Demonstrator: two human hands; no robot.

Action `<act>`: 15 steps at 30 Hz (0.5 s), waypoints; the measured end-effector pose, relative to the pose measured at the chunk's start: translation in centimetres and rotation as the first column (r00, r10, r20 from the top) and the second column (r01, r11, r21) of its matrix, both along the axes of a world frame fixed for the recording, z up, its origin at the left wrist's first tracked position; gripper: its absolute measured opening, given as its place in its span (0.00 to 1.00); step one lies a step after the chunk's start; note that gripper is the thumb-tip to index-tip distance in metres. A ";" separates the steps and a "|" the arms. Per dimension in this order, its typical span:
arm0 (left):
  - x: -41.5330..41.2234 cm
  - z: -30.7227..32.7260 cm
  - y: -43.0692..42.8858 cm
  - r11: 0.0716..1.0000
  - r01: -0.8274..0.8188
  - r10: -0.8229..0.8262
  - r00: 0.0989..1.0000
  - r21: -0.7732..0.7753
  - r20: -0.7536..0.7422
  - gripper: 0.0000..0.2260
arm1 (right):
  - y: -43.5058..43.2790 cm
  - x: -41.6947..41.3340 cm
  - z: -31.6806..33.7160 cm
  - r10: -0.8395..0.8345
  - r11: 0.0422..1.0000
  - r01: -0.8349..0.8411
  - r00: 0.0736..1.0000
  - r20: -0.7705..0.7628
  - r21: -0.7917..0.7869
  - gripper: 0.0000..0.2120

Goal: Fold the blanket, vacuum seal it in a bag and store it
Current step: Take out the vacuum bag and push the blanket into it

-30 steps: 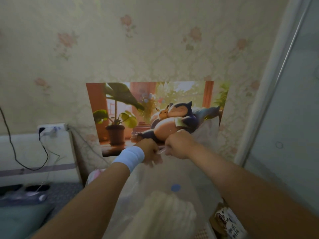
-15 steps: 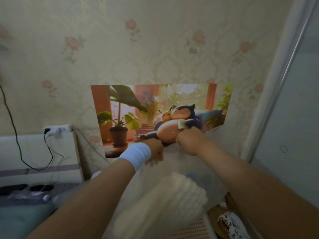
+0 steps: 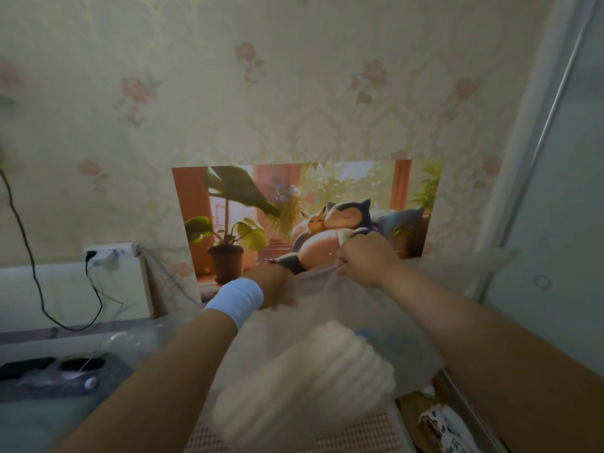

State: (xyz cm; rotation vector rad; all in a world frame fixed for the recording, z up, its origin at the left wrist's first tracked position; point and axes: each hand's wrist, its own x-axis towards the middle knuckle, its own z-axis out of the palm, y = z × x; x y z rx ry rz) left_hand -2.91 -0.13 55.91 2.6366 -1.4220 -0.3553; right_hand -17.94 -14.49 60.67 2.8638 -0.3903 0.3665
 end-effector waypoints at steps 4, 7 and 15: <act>2.2 -2.6 2.0 0.979 -0.118 0.144 0.978 0.164 -0.151 0.08 | -1.7 1.0 -2.1 -0.100 0.993 0.104 0.993 -0.066 0.060 0.13; 3.0 -1.6 2.0 0.986 -0.118 0.144 0.959 0.116 -0.245 0.06 | -2.2 0.9 -3.3 -0.207 0.977 0.213 0.955 -0.212 0.009 0.12; -1.7 1.0 -2.9 0.996 0.087 -0.087 0.996 -0.014 -0.005 0.06 | -1.5 0.8 -3.1 -0.101 0.955 0.203 0.909 -0.405 0.218 0.11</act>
